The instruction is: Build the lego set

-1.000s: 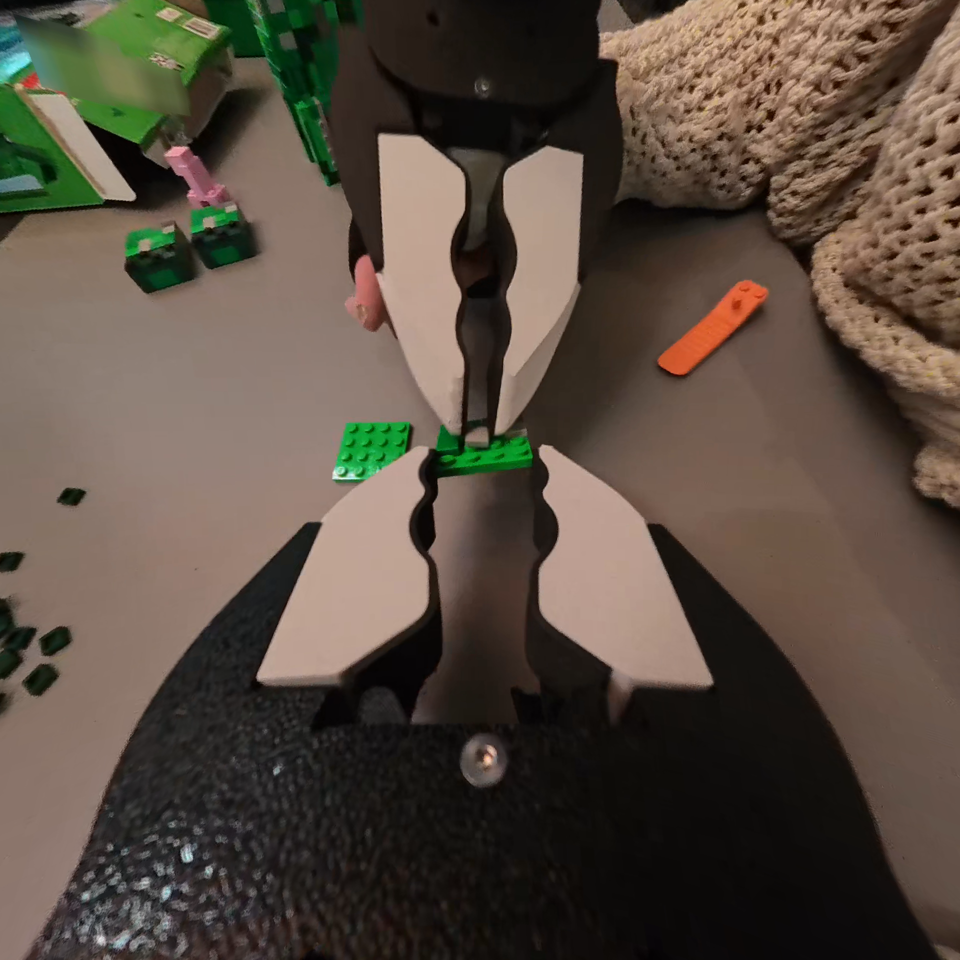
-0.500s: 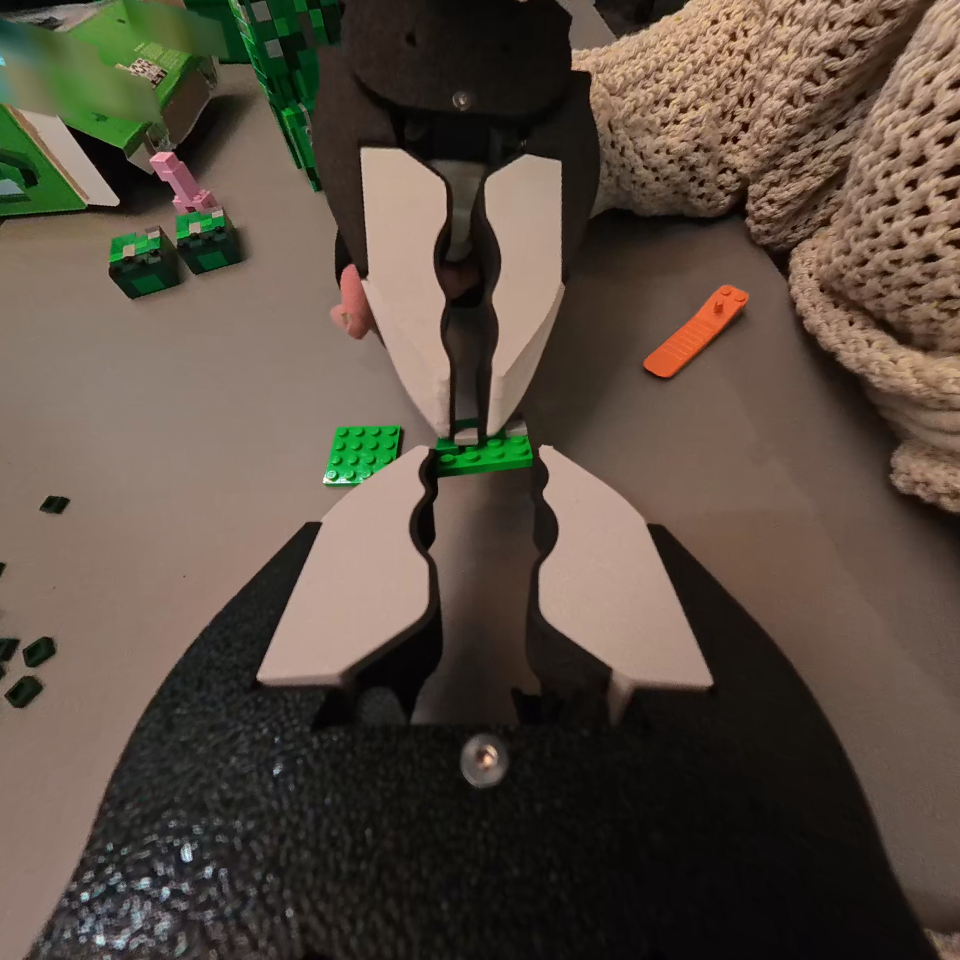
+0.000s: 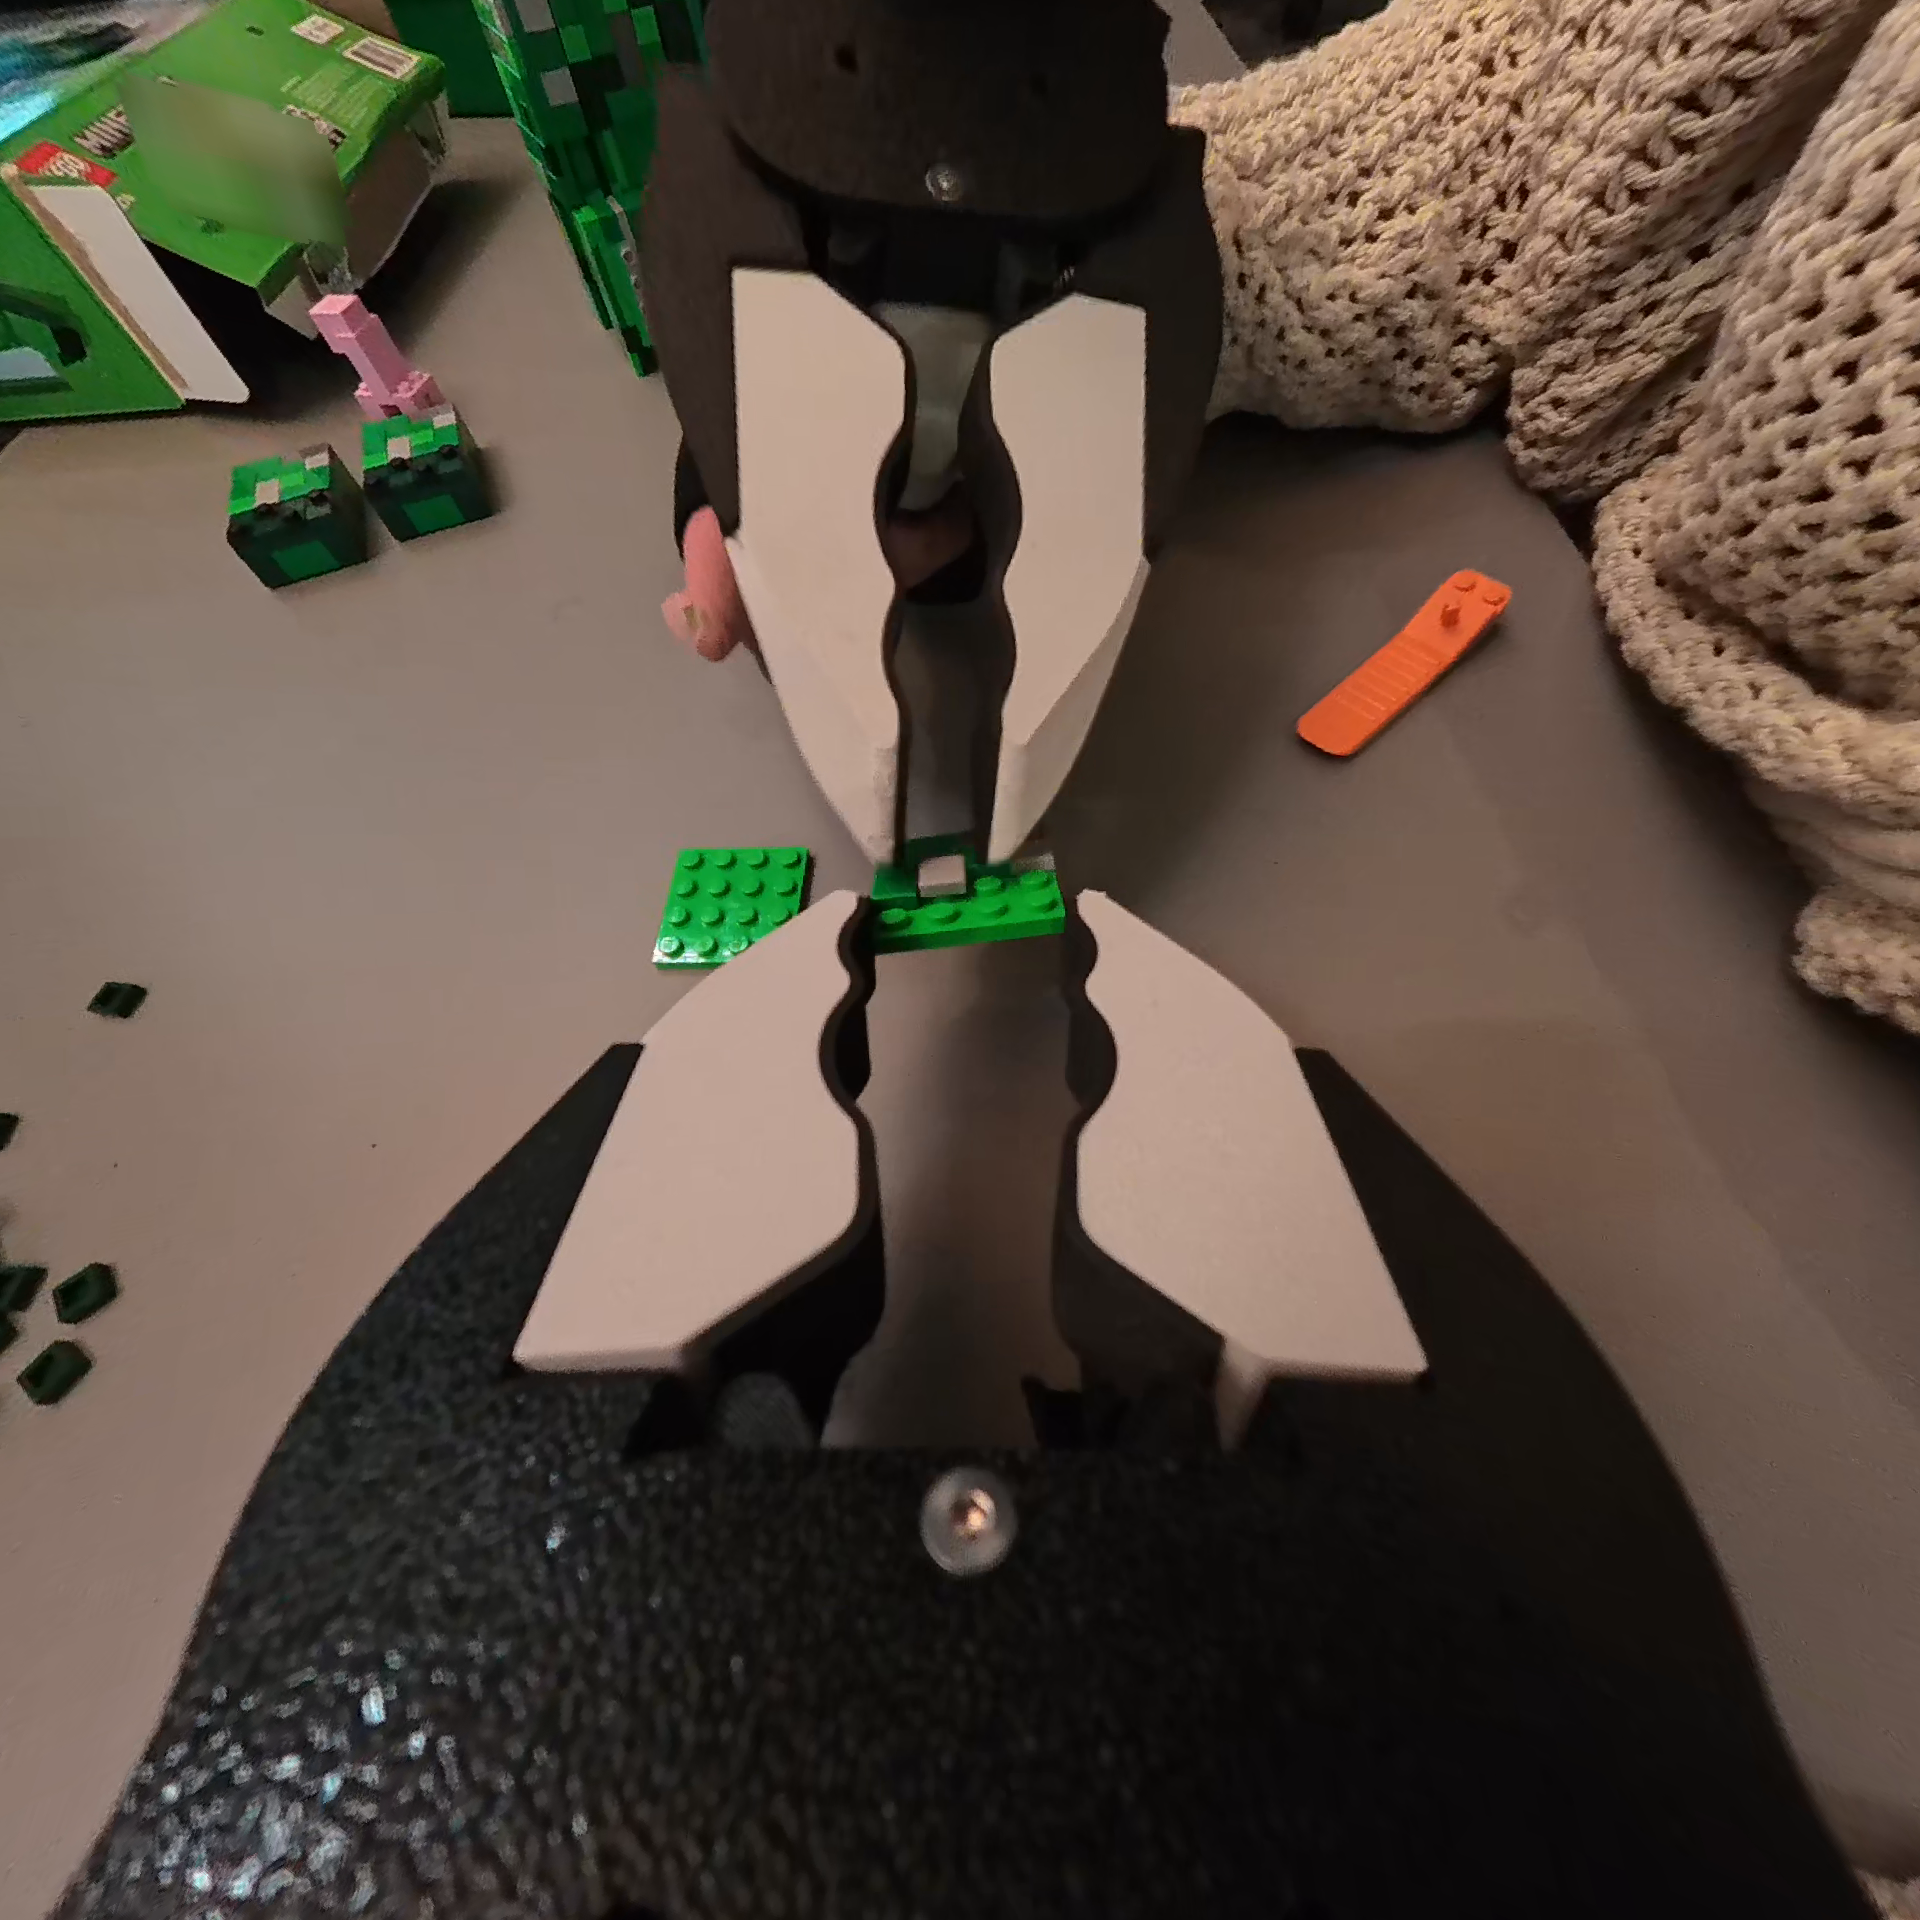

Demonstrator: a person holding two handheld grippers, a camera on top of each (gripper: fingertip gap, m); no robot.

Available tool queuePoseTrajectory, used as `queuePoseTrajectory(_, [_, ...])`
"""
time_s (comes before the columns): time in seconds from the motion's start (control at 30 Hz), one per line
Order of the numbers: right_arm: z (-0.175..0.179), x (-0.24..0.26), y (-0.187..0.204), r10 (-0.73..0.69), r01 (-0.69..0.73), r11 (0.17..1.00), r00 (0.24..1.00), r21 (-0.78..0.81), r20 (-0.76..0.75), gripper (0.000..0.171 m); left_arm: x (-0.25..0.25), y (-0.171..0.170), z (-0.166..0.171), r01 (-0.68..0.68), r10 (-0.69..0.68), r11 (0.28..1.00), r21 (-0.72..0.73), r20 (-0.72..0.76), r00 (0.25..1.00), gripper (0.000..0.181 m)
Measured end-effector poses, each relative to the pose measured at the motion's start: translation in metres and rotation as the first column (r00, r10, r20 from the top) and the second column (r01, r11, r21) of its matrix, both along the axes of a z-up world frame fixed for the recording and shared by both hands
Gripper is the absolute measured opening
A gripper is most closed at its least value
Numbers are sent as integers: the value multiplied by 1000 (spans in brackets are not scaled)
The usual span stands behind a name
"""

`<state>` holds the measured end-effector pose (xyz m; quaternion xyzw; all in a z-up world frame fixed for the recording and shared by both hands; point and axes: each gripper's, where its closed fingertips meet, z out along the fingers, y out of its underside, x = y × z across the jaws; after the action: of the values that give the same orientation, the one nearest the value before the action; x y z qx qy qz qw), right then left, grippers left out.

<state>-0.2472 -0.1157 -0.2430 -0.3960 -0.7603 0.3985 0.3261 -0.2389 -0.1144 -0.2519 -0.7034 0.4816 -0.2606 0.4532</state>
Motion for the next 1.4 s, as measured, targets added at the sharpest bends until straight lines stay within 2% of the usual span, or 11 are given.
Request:
queuePoseTrajectory(0.1, [2, 0, 8, -37, 37, 999, 999, -9, -11, 14, -1, 2, 1, -13, 13, 1000, 6, 4, 1000, 35])
queuePoseTrajectory(0.2, [11, -2, 20, -128, 126, 971, 992, -204, 3, 21, -5, 9, 6, -56, 55, 996, 63, 24, 998, 35])
queuePoseTrajectory(0.27, [15, -4, 32, -194, 216, 879, 976, -424, 94, 33, -8, 14, 11, -93, 90, 989, 116, 35, 995, 35])
queuePoseTrajectory(0.3, [14, -6, 42, -242, 293, 799, 956, -525, 165, 37, -9, 17, 13, -111, 107, 984, 138, 36, 994, 35])
queuePoseTrajectory(0.4, [16, -4, 48, -201, 323, 581, 946, -747, 253, 38, -14, 22, 21, -160, 152, 968, 192, 52, 987, 35])
queuePoseTrajectory(0.53, [19, -7, 33, -103, 281, 477, 959, -833, 265, 36, -17, 26, 27, -192, 181, 957, 218, 70, 981, 35])
queuePoseTrajectory(0.77, [23, -15, 19, -27, 254, 334, 965, -908, 260, 35, -15, 25, 26, -189, 181, 953, 237, 56, 982, 35])
queuePoseTrajectory(1.2, [29, -17, 19, -23, 227, 285, 973, -931, 230, 12, -14, 25, 29, -198, 189, 945, 259, 61, 980, 35])
queuePoseTrajectory(1.4, [30, -17, 19, -42, 222, 323, 974, -920, 221, 10, -15, 27, 27, -200, 202, 932, 302, 26, 979, 35])
